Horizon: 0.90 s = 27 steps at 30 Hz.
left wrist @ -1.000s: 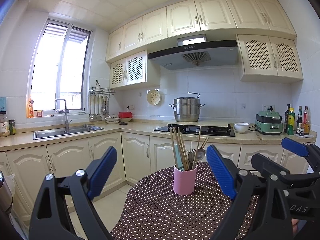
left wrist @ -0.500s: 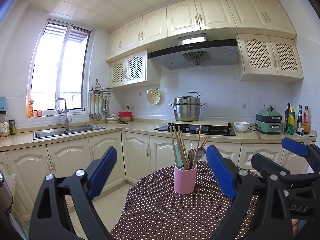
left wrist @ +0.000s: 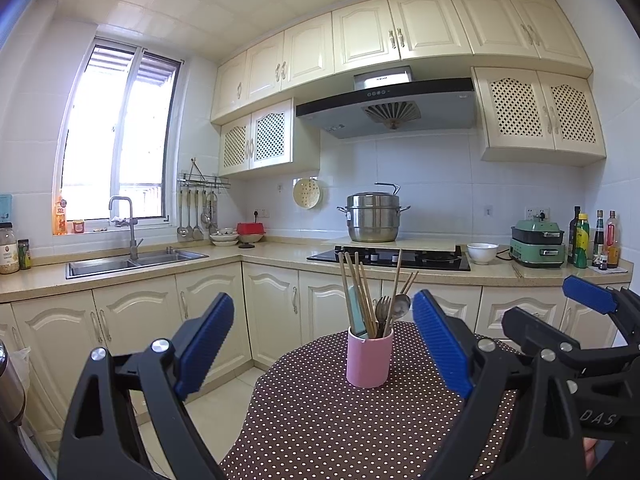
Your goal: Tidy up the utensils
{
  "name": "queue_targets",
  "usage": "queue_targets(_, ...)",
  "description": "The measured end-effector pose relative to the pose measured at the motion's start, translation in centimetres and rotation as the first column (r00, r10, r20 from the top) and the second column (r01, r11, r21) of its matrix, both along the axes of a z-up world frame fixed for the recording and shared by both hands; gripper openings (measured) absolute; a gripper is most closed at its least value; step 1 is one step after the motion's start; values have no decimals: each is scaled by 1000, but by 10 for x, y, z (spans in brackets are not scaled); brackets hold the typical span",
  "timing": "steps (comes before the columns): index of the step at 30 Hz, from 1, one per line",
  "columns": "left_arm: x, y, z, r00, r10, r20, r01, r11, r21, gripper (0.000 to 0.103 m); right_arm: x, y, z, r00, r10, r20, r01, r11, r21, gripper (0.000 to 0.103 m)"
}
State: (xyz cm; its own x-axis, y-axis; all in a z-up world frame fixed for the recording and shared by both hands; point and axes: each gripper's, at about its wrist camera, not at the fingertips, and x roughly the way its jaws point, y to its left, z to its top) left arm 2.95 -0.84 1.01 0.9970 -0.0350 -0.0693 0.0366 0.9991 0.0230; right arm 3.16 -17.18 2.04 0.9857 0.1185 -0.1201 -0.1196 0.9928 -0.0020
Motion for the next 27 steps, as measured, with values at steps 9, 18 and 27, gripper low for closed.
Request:
queue_targets(9,0,0,1,1000,1,0,-1,1000,2,89,0,0,0,1000,-1,0,1,1000,1,95)
queue_targets(18,7,1,0,1000,2,4,-2,1000,3,89,7,-1,0,1000,1,7,-1,1000,-2,95)
queue_targets(27,34,-4,0,1000,10,2,-10,1000,23,89,29,-5,-3,1000,7,3,-8,1000,14,95)
